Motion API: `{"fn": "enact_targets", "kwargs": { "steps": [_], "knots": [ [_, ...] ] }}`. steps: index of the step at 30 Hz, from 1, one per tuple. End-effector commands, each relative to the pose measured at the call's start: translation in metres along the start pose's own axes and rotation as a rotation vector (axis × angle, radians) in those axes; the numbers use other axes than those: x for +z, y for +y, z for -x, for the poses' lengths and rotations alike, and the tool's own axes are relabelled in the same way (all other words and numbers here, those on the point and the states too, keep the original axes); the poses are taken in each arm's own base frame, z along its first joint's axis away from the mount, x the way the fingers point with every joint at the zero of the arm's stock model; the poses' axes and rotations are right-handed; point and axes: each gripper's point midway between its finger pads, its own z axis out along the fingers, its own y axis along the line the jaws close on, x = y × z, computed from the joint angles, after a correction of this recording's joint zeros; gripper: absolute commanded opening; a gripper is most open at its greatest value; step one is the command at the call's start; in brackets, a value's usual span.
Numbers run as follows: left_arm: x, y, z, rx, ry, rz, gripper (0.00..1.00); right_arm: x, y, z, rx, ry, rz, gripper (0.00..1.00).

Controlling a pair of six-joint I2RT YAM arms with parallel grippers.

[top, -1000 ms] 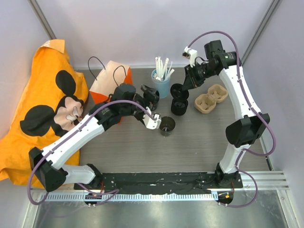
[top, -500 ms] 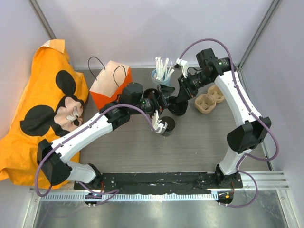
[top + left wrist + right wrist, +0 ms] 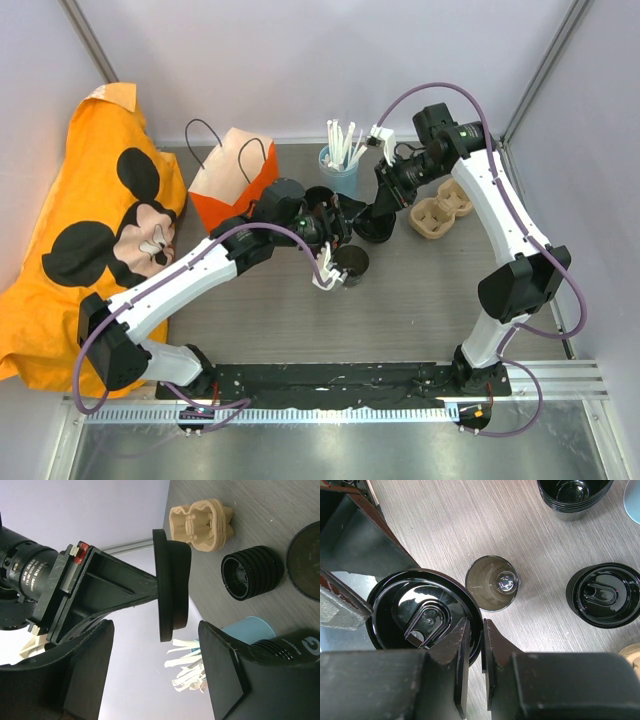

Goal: Pack the takeout coffee

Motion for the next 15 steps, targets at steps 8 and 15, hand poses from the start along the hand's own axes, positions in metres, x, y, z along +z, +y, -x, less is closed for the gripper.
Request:
{"fn": "enact_targets", "kwargs": {
  "steps": [8,15],
  "knots": [
    [0.005,-0.003,0.019,0.018,-0.06,-0.016,0.66,-0.015,0.008,0.026,-0.058,-0.097,-0.019,0.19],
    [0.013,0.0,0.013,0.008,-0.032,-0.012,0.54,-0.018,0.011,0.027,-0.065,-0.107,-0.021,0.19]
  ]
}}
